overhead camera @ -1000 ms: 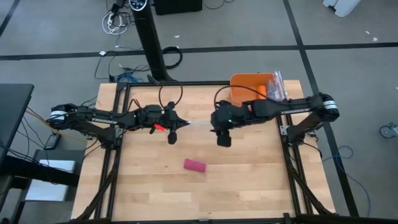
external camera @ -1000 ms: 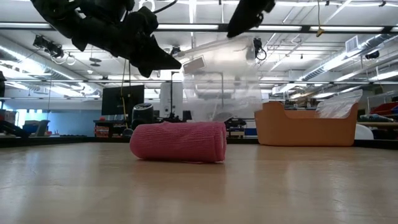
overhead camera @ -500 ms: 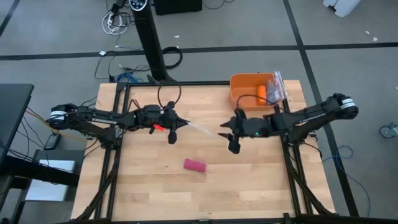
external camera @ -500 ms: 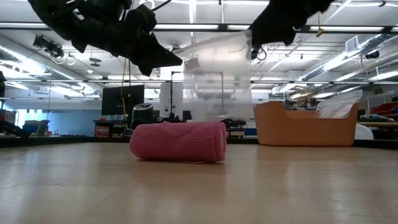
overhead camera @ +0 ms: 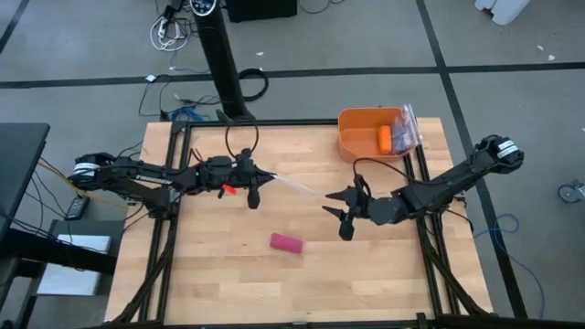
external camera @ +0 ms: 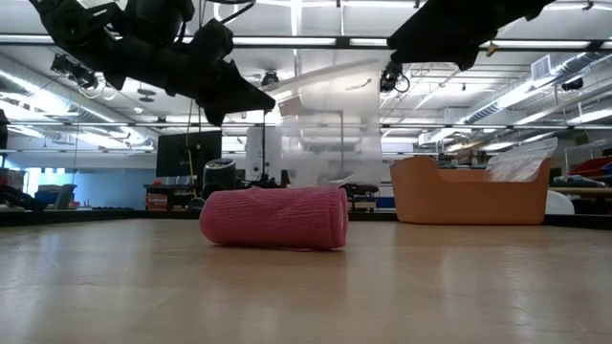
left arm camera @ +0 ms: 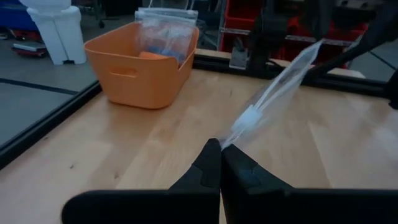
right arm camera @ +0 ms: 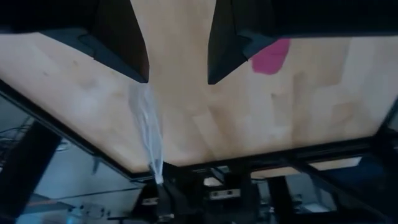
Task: Roll bandage
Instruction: Open the transparent zip bag
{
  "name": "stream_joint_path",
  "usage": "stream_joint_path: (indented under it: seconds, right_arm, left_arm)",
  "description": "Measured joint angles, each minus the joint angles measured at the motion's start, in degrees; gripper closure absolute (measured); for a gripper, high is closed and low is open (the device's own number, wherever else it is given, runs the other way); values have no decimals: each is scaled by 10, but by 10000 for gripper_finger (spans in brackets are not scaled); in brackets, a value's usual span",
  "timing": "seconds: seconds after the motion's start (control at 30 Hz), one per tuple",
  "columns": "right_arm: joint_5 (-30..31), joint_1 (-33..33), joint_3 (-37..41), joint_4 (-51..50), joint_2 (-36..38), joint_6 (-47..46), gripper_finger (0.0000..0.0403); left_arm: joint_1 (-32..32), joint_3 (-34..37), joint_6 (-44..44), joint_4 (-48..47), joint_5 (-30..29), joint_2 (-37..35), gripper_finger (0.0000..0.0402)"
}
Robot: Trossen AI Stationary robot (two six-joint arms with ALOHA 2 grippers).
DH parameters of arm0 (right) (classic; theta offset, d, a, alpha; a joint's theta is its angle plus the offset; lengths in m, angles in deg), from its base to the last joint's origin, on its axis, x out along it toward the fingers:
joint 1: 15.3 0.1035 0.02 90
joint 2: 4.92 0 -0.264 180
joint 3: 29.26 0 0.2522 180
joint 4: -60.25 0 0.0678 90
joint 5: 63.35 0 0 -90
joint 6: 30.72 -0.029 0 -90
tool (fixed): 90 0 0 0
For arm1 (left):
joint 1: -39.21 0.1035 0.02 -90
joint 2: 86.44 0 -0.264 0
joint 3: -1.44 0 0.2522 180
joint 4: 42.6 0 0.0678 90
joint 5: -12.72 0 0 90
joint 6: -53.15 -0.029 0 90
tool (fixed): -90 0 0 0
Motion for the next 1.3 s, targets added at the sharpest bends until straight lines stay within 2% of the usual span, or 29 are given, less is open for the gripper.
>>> stream_joint_path:
  seconds: [0.3, 0.53, 0.67, 0.83, 1.0, 1.3]
  right_arm:
    - [11, -34, 1, 16, -4, 18, 243]
    - [-55, -62, 1, 26, -4, 26, 267]
    - [-68, -74, 1, 29, -4, 37, 307]
    - [-116, -98, 1, 48, -15, 67, 391]
    - [-172, -136, 0, 81, -42, 81, 397]
    - [-213, -179, -20, 101, -60, 100, 400]
  left_arm:
    - [-1, 0, 7, 10, 4, 0, 401]
    - [-1, 0, 10, 10, 5, 0, 401]
    - [-1, 0, 10, 14, 5, 0, 401]
    - [-1, 0, 19, 22, 16, 0, 401]
    - [-6, 0, 21, 25, 28, 0, 401]
    - [-21, 0, 21, 22, 45, 0, 401]
